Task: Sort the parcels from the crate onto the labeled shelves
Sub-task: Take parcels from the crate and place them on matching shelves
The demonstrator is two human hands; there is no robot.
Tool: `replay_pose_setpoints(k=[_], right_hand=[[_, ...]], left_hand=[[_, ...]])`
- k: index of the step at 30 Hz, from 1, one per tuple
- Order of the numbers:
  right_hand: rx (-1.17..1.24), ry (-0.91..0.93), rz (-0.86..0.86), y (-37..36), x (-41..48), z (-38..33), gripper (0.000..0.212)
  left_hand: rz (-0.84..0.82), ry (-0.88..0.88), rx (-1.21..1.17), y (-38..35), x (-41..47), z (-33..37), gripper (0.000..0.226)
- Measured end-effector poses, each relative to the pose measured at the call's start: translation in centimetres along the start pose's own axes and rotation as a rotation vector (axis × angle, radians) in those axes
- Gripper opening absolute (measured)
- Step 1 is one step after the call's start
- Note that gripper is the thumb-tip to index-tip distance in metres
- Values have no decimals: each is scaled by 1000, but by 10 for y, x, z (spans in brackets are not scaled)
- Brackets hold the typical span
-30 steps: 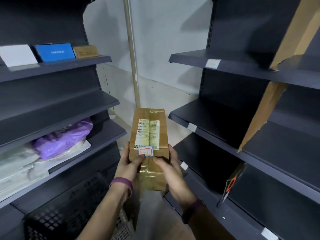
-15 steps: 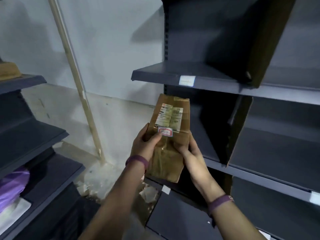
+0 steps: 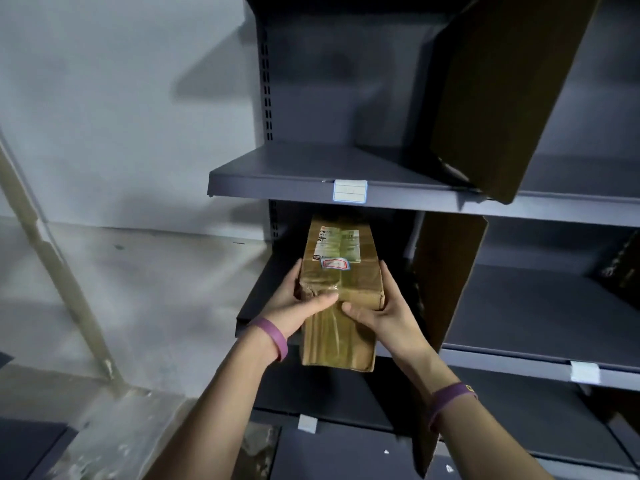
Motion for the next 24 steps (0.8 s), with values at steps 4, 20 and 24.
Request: replay_pose_setpoints(k=[4, 20, 24], right_hand=[[-69, 2, 46, 4, 22, 8, 66], [-334, -51, 173, 7, 104, 32, 71], [-358, -62, 183, 11, 106, 36, 70]], left_hand=[[96, 32, 145, 16, 34, -25, 99], [275, 84, 281, 31, 103, -21, 67], [262, 101, 289, 29, 104, -23, 60]])
Point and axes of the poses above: each hand's wrist, its own x-axis towards the middle knuckle, its own y-axis out of the back of the hand, z = x × y, the point moved 6 cm from there along x, towards the middle knuckle, and after that the axes turned 1 degree about z, right-handed, at the moved point
